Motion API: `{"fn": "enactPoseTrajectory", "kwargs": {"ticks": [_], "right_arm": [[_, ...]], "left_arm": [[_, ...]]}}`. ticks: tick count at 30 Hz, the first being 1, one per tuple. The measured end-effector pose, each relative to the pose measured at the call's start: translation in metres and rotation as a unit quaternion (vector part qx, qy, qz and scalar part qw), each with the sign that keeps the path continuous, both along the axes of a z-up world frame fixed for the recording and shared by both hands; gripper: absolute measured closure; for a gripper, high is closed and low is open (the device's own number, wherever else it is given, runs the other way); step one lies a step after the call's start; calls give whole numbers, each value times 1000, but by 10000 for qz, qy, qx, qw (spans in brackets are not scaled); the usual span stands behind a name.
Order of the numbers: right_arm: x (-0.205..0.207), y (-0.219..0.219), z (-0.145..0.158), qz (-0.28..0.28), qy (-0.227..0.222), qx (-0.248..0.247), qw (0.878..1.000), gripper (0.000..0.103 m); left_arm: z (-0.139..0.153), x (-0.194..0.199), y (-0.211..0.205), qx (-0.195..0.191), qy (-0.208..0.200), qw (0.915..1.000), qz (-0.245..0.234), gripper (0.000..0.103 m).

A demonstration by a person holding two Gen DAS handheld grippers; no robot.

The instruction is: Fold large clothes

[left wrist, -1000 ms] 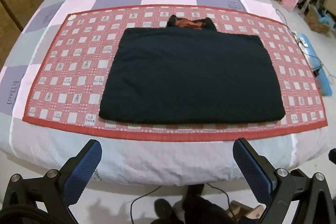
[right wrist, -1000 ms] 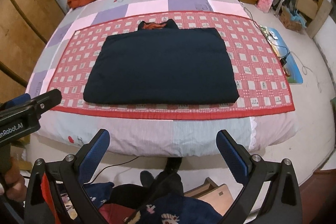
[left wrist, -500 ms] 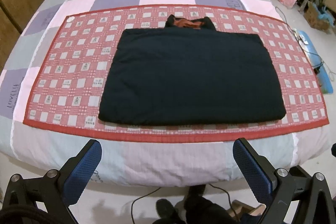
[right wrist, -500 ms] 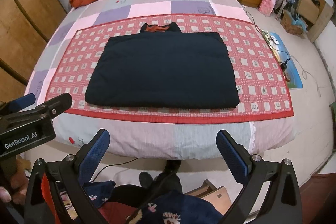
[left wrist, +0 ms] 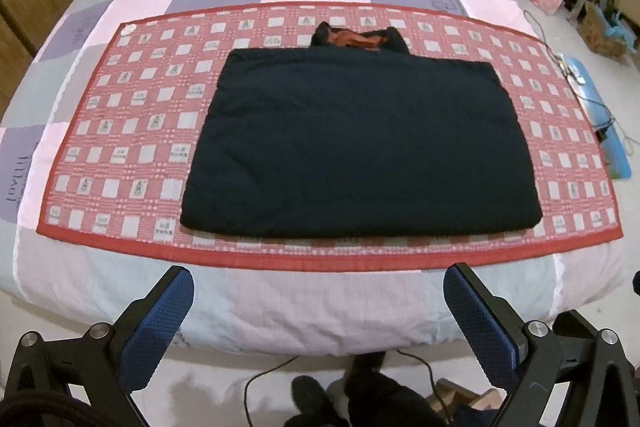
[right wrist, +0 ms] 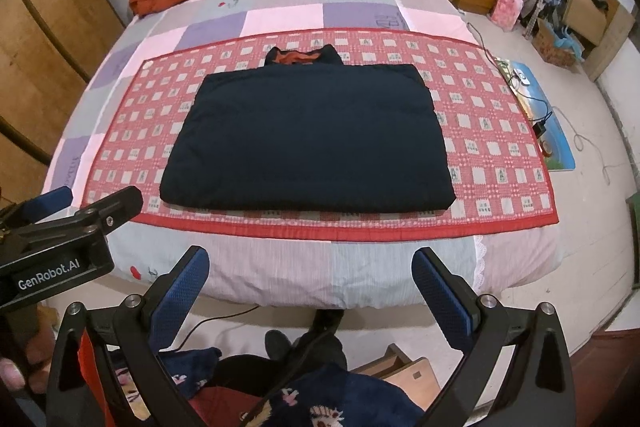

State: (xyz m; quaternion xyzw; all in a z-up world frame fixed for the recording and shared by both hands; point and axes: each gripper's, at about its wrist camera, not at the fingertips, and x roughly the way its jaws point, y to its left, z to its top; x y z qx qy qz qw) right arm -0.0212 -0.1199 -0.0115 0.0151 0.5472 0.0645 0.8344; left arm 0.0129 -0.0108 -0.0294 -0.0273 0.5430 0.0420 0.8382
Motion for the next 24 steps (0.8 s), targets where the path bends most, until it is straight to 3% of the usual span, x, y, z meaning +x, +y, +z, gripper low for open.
{"fn": "enactPoseTrajectory", "kwargs": {"ticks": [24], "right_arm": [[4,-10,1,26,30,11,10000,0]], "left_arm": [[-7,0,-10,-19,78,9999,-77,0]]}}
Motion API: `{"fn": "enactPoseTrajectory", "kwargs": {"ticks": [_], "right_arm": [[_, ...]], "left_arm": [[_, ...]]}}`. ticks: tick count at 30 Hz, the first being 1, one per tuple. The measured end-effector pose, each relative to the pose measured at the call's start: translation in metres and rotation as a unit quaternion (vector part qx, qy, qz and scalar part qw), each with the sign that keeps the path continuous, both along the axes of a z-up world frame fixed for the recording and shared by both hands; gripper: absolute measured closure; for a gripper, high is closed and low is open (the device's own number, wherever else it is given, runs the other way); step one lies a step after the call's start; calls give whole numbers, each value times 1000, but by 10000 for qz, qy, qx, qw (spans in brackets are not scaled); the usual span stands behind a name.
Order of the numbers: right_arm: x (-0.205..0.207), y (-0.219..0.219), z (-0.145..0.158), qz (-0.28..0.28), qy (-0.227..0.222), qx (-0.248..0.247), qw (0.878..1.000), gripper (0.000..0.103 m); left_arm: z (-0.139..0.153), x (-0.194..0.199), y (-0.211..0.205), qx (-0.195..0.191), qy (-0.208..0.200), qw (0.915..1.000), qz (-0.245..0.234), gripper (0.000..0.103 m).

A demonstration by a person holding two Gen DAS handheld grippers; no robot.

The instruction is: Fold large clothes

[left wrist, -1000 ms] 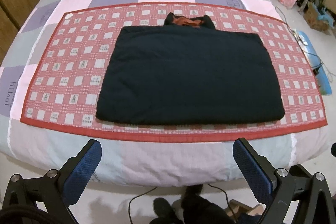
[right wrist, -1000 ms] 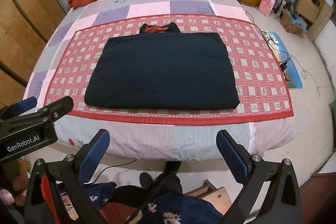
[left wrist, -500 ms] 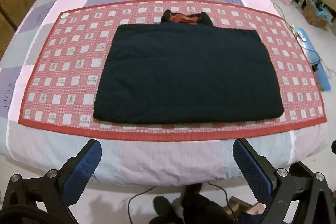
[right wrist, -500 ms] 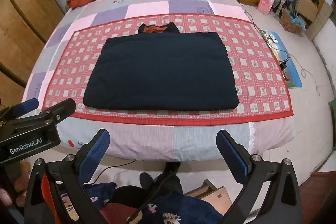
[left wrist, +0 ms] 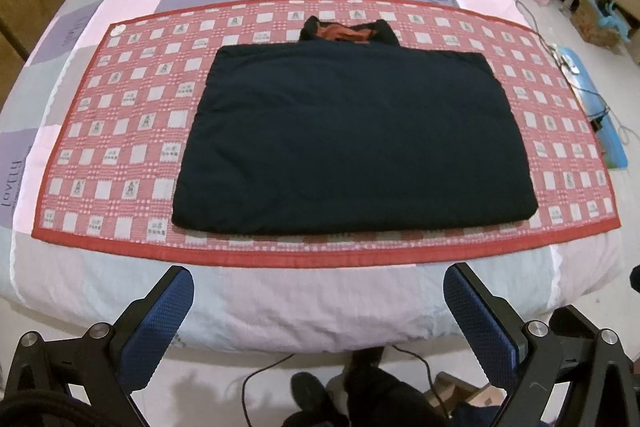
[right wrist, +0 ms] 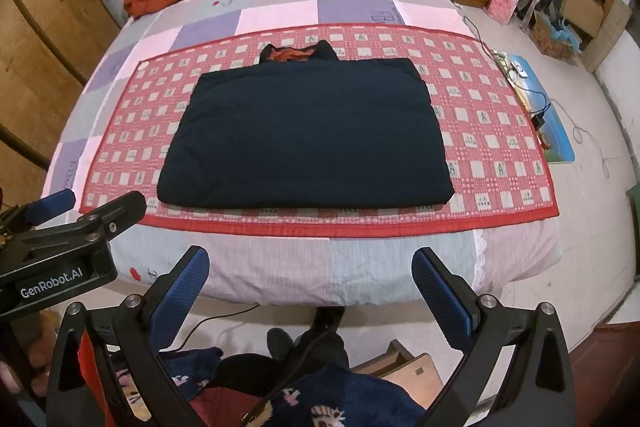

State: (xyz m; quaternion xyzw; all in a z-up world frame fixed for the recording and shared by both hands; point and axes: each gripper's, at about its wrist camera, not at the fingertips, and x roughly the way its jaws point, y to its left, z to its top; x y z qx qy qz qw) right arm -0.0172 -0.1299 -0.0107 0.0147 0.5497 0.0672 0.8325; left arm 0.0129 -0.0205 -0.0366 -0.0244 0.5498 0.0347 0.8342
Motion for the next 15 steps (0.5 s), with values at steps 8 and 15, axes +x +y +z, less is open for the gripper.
{"fn": "enactPoseTrajectory", "kwargs": {"ticks": [8,15], "right_arm": [[0,-3,1,1,9,6,10000,0],[2,-8,0,15,19,9,10000,0]], "left_arm": [[0,-2,-6,3,7,10000,-43,0],[1,-4,-10,40,29,9999,-121,0]]}}
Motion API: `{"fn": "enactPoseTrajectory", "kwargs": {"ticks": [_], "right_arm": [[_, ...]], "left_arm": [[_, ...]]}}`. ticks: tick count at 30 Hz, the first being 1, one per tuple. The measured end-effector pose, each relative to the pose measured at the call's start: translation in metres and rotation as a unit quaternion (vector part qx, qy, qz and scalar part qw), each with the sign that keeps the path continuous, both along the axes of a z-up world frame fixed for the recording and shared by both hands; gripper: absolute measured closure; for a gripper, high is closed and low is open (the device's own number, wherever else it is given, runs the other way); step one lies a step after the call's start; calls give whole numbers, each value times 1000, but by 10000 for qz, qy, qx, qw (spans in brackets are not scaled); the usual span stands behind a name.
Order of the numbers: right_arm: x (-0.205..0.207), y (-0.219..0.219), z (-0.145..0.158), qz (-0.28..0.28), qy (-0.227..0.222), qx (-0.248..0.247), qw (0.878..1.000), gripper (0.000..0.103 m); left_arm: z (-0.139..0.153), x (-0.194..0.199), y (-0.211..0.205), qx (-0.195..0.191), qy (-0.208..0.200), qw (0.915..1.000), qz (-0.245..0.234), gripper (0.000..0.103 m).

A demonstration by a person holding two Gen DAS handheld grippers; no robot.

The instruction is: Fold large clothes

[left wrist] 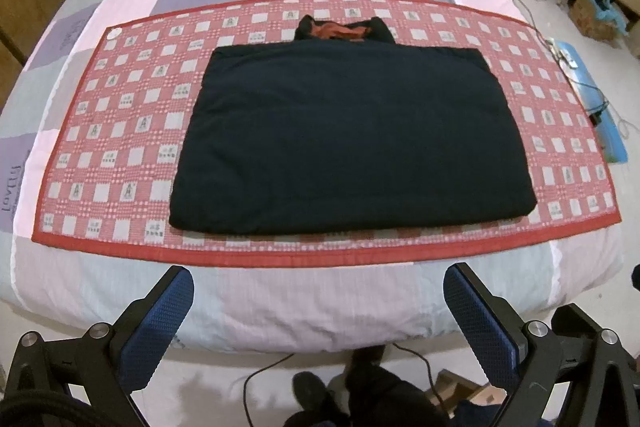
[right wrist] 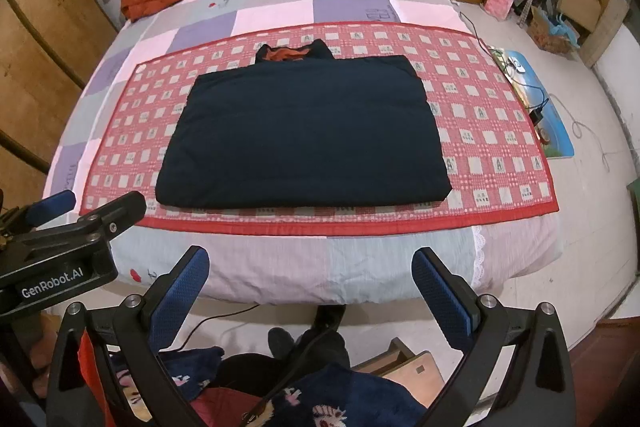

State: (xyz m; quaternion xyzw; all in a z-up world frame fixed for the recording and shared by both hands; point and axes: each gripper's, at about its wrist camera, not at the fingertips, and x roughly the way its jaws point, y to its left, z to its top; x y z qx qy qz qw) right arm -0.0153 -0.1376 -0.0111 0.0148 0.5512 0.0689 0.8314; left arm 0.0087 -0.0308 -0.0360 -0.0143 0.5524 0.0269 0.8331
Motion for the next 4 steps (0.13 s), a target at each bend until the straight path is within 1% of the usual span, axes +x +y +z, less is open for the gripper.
{"fn": "enactPoseTrajectory", "kwargs": {"ticks": [4], "right_arm": [[0,-2,0,18,-9,-2,10000,0]], "left_arm": [[1,0,0,-52,-14,10000,-34,0]]}}
